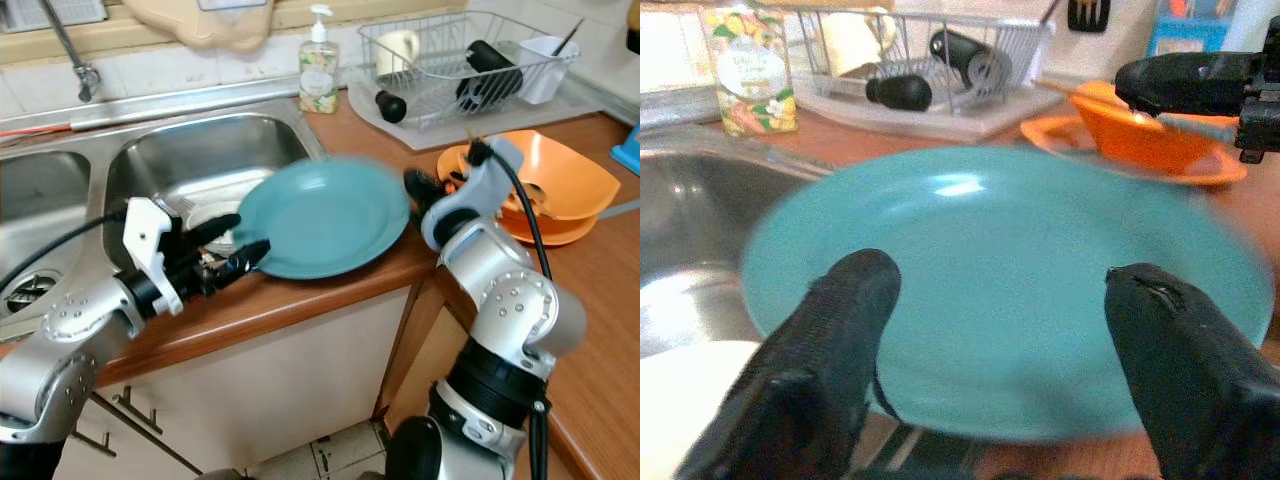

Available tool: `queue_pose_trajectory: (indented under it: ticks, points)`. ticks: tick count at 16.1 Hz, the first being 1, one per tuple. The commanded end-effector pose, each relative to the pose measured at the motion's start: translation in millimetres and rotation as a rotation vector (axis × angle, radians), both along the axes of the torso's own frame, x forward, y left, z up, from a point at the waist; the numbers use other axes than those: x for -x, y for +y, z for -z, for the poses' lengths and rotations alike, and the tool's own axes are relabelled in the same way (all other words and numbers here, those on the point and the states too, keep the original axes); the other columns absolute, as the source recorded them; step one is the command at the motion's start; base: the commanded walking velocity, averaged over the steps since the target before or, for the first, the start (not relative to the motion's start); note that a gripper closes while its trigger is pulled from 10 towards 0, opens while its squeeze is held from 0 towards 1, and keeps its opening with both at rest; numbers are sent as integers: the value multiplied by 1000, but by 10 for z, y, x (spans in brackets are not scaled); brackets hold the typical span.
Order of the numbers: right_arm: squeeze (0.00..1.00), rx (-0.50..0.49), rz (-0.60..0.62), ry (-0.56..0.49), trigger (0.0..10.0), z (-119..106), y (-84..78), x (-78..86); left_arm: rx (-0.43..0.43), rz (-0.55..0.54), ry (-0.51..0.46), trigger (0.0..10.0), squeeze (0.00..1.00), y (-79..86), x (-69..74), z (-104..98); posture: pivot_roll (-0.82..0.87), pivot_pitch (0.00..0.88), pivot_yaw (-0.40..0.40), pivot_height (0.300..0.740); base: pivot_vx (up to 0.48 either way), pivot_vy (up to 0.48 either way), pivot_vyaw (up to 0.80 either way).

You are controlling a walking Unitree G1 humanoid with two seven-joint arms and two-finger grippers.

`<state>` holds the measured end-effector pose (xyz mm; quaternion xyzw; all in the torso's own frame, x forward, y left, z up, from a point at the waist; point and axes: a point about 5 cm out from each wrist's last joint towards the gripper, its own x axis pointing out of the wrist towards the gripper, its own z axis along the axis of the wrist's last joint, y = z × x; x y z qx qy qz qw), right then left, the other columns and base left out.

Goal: Kitchen organization

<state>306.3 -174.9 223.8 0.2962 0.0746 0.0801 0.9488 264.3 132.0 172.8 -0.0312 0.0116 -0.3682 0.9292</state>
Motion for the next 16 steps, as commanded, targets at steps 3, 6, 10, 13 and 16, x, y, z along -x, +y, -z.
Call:
queue_pose_trajectory:
  ticks: [3, 6, 10, 13, 16]
  points:
    - [0, -60, 12, -107, 0, -161, 7, -5, 43, -55, 18, 10000, 435, 45, -92, -11, -22, 0, 71, 740, 0, 0, 0]
    - [0, -11, 12, -118, 2667, -163, -14, -3, 11, -53, 27, 10000, 0, 57, -101, 2, -21, 0, 72, 740, 0, 0, 0]
    - [1000, 99, -35, -56, 10000, -35, 2, 40, -66, -53, 20, 10000, 0, 55, -115, 51, -21, 0, 72, 740, 0, 0, 0]
    - [1000, 105, -53, -27, 10000, 18, 5, 54, -96, -63, 9, 10000, 0, 44, -149, 69, -23, 0, 73, 740, 0, 0, 0]
    - [1000, 95, -79, -18, 10000, 24, 5, 75, -43, -85, -12, 10000, 0, 46, -187, -9, -27, 0, 75, 740, 0, 0, 0]
